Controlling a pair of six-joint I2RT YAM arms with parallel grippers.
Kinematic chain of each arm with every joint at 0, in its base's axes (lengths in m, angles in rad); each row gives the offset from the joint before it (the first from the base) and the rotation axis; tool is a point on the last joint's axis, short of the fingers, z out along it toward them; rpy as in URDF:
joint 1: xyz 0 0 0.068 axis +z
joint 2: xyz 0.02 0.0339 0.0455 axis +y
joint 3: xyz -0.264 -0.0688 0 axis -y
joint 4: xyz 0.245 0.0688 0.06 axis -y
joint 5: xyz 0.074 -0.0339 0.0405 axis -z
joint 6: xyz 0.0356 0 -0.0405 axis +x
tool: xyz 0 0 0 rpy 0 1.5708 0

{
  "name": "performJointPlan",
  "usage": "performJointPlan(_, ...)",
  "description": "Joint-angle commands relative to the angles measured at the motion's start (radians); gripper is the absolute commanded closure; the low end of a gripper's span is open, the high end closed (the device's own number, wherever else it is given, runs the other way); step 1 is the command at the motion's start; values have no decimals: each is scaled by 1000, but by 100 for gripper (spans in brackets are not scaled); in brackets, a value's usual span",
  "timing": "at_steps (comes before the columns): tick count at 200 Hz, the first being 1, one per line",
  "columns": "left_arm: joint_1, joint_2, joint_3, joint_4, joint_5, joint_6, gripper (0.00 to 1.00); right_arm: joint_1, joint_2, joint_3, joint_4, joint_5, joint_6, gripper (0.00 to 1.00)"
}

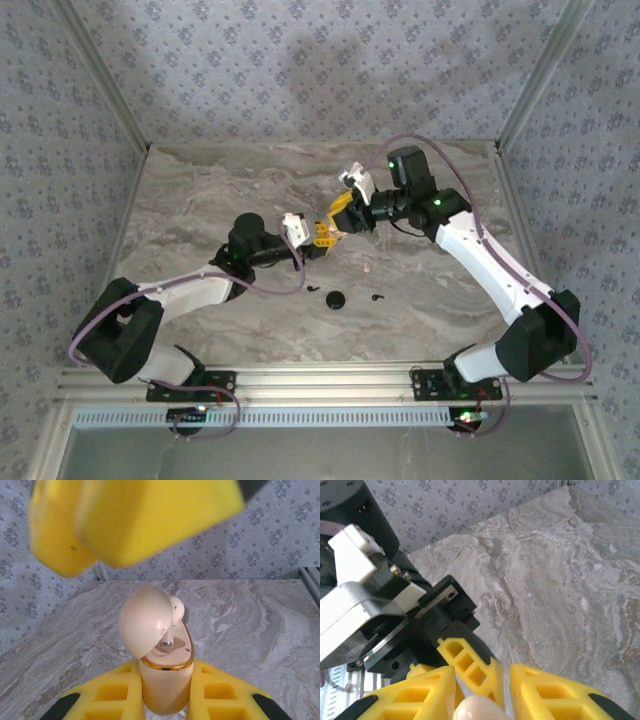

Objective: Insert the wireless bluetooth earbuds into the charging case

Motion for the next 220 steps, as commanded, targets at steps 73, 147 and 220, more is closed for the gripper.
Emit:
performJointPlan(73, 8, 33, -24, 113, -56, -40, 89, -26, -161, -178, 172, 90, 392, 64)
performJointPlan(147, 26, 66, -34, 187, -45, -119, 90, -1, -264, -343, 184, 246, 698, 66)
performJointPlan(220, 28, 78, -30, 221, 5, -156, 90, -24, -180, -270, 153, 282, 598, 52)
